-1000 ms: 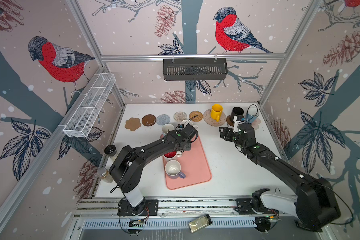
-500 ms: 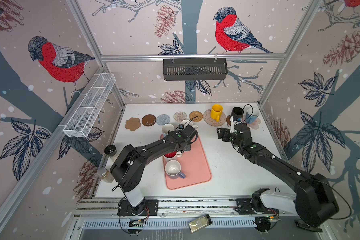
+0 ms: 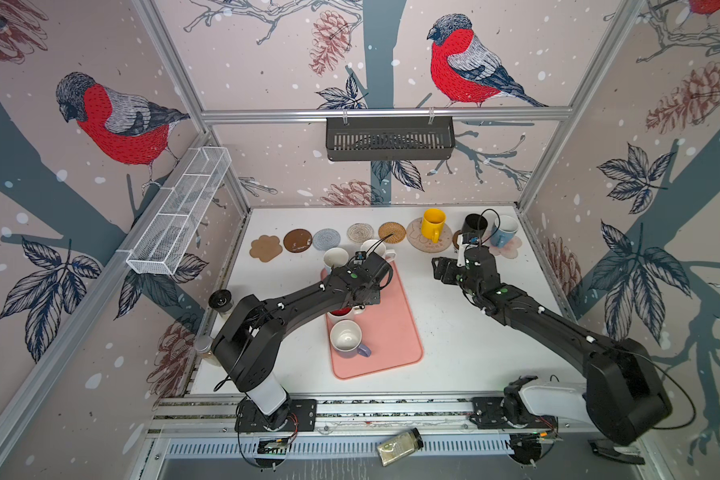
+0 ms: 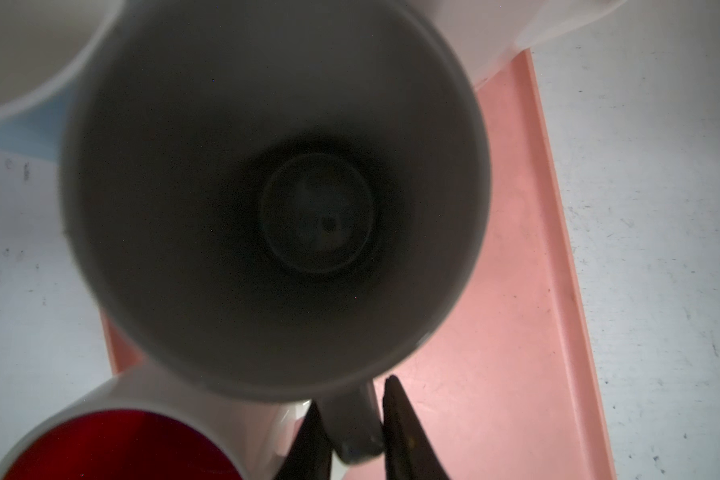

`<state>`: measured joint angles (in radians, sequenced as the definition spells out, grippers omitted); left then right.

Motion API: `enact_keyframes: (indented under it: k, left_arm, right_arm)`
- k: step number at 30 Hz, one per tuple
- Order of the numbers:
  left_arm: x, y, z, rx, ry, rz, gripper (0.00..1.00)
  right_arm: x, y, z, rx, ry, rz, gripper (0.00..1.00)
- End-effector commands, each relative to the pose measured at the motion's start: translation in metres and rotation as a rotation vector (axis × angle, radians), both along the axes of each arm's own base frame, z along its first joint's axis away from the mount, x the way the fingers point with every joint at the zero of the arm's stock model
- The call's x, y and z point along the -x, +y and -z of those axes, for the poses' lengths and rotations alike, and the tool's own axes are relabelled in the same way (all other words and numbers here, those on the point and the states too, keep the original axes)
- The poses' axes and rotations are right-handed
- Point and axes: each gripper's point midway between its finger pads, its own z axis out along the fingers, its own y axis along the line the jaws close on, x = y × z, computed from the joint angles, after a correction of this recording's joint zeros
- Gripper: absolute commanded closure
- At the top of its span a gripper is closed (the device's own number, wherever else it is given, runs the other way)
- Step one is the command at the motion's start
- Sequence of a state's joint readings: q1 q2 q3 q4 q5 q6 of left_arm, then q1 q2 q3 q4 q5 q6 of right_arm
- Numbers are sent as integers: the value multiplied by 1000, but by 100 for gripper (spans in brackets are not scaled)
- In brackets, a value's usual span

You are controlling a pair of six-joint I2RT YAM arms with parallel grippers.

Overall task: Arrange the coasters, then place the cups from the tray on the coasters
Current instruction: 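Close the left gripper on the grey mug rim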

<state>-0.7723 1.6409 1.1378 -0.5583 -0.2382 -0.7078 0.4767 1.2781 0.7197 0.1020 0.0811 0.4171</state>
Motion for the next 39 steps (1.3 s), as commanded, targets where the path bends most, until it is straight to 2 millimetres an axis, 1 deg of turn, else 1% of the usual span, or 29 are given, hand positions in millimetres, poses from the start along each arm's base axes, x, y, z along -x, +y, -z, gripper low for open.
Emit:
enact_keyframes:
  k: [1,6,10,12,14,18,20,24,28,33,36,39]
  left_arm:
    - [3,-10,-3,40,-1,28,80]
    - [7,-15,-5,49,1,51,80]
    - [14,-23,-6,64,7,87,81]
    - [15,-22,-4,59,11,89,81]
    - [16,-20,-3,48,10,85,75]
    - [16,-18,-1,39,10,81,58]
    - [16,-18,-1,40,10,79,55]
    - [13,-19,-2,33,3,74,54]
    - [7,-19,-6,20,-11,67,55]
    - [4,-15,-6,-6,-23,54,69]
    - [5,-14,-3,-17,-17,56,76]
    - [6,-14,0,-18,-10,56,80]
  right_arm:
    - [-4,0,-6,9,-29,5,18]
    - [-5,-1,-4,14,-26,8,18]
    - [-5,0,-4,15,-24,7,18]
    - [-5,0,-3,16,-22,7,18]
    - [-5,0,-3,16,-22,7,18]
    - [-5,0,-3,17,-22,7,18]
    - [-5,0,-3,18,-22,10,19]
    - [-5,-1,-2,19,-22,12,19]
    - [-5,-1,-3,21,-25,12,19]
    - [-5,-2,-3,22,-27,12,20]
    - [-5,-2,-6,23,-32,12,20]
    - [-4,-1,-7,19,-37,11,20]
